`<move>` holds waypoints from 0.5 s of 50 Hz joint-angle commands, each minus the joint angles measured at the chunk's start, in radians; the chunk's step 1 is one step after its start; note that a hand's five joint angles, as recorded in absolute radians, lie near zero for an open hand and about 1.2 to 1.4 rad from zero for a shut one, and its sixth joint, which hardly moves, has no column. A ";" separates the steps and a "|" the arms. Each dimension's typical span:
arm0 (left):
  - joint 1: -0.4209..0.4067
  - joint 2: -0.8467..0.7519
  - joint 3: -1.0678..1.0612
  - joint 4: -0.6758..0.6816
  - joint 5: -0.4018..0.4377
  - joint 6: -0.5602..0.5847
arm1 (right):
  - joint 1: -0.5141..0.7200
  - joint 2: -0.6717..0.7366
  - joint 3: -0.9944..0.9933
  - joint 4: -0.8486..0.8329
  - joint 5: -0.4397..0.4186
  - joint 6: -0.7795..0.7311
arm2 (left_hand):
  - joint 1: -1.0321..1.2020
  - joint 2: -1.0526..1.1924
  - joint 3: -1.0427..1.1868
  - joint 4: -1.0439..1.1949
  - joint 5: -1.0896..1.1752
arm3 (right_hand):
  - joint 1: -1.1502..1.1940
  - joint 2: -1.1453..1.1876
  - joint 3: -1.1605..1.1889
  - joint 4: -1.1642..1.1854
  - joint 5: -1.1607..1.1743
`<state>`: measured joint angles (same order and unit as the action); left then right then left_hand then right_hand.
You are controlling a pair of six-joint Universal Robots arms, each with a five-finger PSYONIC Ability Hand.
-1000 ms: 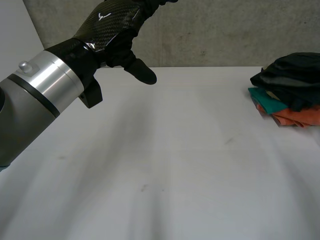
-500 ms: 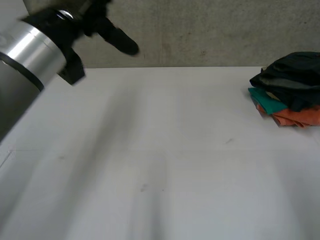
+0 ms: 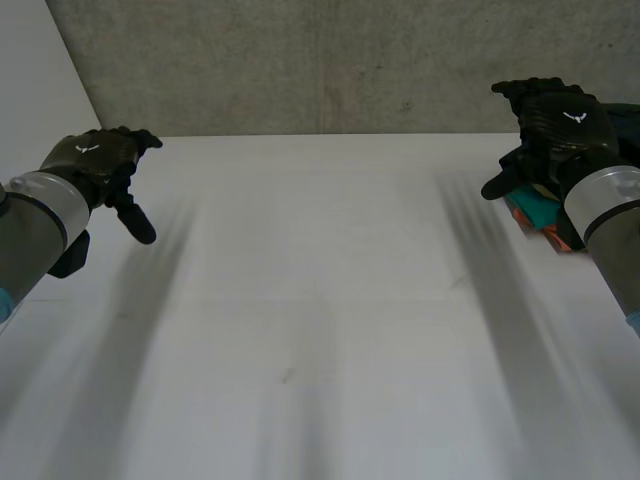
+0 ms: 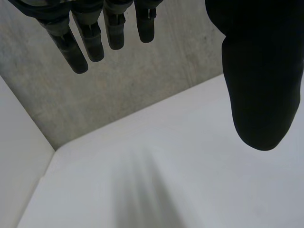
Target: Fold the laundry.
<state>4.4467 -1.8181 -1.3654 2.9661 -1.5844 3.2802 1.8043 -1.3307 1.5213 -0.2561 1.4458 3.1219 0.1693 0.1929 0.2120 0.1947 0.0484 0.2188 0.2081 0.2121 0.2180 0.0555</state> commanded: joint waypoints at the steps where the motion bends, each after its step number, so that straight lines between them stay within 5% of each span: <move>1: -0.006 0.039 -0.018 0.048 0.014 -0.013 | -0.003 0.007 -0.019 -0.035 -0.005 -0.083 | 0.005 -0.018 -0.038 -0.020 -0.048 | -0.044 -0.034 -0.038 -0.043 -0.056; 25: -0.023 0.146 -0.061 0.054 0.090 -0.080 | 0.021 0.031 -0.023 -0.022 -0.007 -0.103 | 0.005 -0.018 -0.038 -0.020 -0.048 | -0.044 -0.034 -0.038 -0.043 -0.056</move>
<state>4.4251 -1.6860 -1.4168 3.0151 -1.5021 3.2051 1.8227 -1.3004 1.4975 -0.2774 1.4361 3.0282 0.1693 0.1929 0.2120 0.1947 0.0484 0.2188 0.2081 0.2121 0.2180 0.0555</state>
